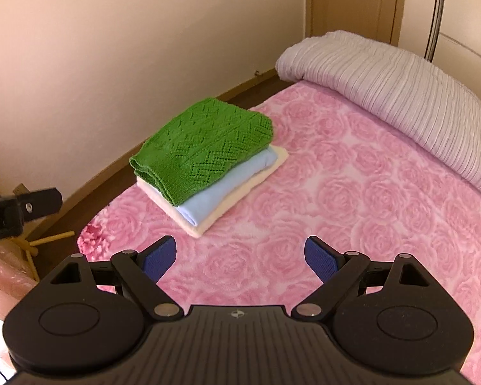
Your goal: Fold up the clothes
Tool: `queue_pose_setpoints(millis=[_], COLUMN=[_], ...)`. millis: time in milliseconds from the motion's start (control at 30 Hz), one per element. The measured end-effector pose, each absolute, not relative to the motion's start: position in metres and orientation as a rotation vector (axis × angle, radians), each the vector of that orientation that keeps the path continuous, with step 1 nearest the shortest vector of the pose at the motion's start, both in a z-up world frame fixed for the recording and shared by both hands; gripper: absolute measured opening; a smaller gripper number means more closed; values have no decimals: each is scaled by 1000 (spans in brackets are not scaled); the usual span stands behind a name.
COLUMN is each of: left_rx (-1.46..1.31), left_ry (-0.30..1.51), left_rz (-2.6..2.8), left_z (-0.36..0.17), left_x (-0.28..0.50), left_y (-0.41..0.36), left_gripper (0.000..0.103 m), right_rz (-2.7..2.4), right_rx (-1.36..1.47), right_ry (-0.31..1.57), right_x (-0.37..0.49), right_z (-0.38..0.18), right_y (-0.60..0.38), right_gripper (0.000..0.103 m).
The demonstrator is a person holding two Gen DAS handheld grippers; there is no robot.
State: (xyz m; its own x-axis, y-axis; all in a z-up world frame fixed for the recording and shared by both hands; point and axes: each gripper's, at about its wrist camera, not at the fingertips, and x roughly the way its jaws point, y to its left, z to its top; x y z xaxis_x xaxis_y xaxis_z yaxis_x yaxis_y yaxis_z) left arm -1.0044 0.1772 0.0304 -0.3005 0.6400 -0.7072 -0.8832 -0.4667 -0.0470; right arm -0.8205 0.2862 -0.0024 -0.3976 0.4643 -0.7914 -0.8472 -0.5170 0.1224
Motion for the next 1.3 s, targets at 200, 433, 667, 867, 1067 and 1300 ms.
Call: queue_pose_setpoints(millis=[200,433,667,867,1067,1300], left_rx=[-847,-905,-944,-980,-1013,-1030], left_ry=[462,452,454,476,492,493], left_rz=[1933,1934,1928,1918,1912,1898], left_z=[24,13,3,-7,-16,-22], left_x=[-986,-979,-980,-986,-993,-1000], left_y=[175,181,198,211,222,237], left_gripper=[102,102,102,102,102,102], right_rz=[2006,1998,1981,1970,1963,1943], right_rx=[-946,-1002,-1042,-1071,-1104,-1127], right_ry=[667,674,692,727,747,767], right_x=[-808,-803,-805,-811,-819,-824], right_z=[-3,-10,-18,-28,-38,-45], right_y=[289,302,325,341,351,364], right_gripper=[90,90,90,90,90,90])
